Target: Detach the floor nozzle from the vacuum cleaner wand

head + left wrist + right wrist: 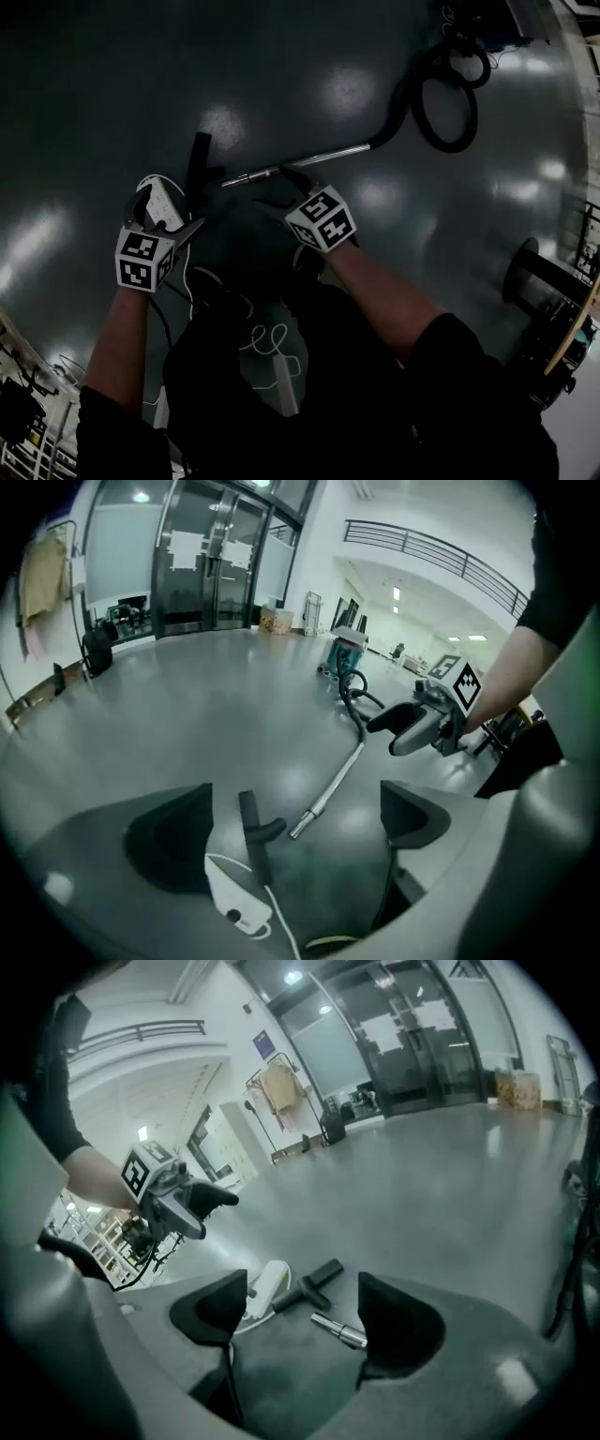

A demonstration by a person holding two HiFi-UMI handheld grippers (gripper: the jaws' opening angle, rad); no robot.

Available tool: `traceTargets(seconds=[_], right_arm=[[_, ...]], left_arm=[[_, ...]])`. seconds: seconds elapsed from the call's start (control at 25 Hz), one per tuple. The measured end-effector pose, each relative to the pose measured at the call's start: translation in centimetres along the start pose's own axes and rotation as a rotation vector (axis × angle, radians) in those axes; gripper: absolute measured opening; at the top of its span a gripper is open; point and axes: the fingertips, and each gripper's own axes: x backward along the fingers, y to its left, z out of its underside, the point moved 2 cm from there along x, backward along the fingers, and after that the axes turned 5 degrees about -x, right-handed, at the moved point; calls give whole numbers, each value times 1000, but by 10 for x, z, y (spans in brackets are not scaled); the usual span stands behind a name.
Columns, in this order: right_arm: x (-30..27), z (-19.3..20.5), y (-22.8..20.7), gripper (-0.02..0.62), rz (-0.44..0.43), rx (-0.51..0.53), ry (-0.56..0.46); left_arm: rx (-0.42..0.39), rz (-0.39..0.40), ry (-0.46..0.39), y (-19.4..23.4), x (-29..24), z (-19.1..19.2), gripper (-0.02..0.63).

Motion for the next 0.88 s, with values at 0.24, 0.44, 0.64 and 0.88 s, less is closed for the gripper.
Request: traceTargets(seconds=[0.24,0.44,0.64,0.88], right_arm=[[119,-55,91,317,12,7,-47],[219,-100,160,297,1,26,-85],[297,-155,224,271,-51,24,-151],[362,-207,338,199,-97,137,-309]], left_arm=[[82,-5,-62,-87,120,-79,404],[98,-22,-92,-151,246,-136,302],[119,-108,-198,-174,359,-194,240],[57,-54,-418,-206,451,-223,125]])
